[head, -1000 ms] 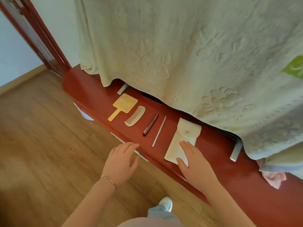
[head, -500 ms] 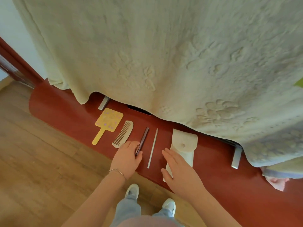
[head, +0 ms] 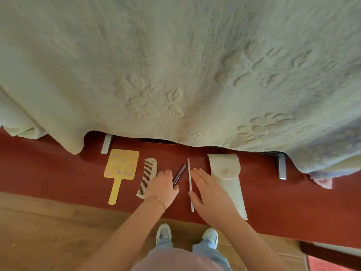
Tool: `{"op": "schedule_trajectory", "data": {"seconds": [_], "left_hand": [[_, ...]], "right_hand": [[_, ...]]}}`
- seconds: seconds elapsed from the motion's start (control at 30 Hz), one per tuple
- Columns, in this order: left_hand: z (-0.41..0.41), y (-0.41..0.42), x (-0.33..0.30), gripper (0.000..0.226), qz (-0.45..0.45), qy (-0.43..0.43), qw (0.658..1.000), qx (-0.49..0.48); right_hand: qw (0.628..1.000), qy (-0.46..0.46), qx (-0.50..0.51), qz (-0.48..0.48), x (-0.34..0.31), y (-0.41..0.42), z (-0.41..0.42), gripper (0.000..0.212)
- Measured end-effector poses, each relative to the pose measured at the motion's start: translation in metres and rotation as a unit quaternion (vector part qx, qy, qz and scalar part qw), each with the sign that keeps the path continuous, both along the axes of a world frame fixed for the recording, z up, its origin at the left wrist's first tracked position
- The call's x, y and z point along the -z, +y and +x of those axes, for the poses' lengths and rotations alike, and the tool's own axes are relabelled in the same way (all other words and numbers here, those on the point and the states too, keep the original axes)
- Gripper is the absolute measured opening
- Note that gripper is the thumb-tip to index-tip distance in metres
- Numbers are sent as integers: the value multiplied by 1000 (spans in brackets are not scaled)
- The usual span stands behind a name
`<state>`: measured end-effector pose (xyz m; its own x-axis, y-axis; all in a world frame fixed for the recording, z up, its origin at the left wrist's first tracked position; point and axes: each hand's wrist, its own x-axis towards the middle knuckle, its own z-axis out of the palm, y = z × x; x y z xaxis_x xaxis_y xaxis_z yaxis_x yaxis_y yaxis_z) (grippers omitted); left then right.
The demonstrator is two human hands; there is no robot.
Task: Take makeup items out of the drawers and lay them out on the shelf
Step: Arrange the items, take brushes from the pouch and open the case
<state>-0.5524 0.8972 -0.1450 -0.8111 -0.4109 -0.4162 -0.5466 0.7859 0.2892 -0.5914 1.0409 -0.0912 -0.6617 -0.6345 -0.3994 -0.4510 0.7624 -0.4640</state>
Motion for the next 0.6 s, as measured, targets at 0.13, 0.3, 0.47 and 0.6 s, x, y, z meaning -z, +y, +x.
{"op": "schedule_trajectory", "data": {"seconds": [0.13,0.3,0.47,0.6], "left_hand": [[2,-6,-2,29,18,26,999,8],[17,-8,-15,15,81,124,989,-22],[28,-1,-27,20,111,175,978,-21],[34,2,-35,21,140,180,973,-43]], "right_hand": [[999,-4,44,-24,-1,-14,1,53],[954,-125,241,-124,-3,-31,-6,36],[890,-231,339,-199,1,-44,-11,16],[873,-269,336,-227,1,-47,-11,14]]}}
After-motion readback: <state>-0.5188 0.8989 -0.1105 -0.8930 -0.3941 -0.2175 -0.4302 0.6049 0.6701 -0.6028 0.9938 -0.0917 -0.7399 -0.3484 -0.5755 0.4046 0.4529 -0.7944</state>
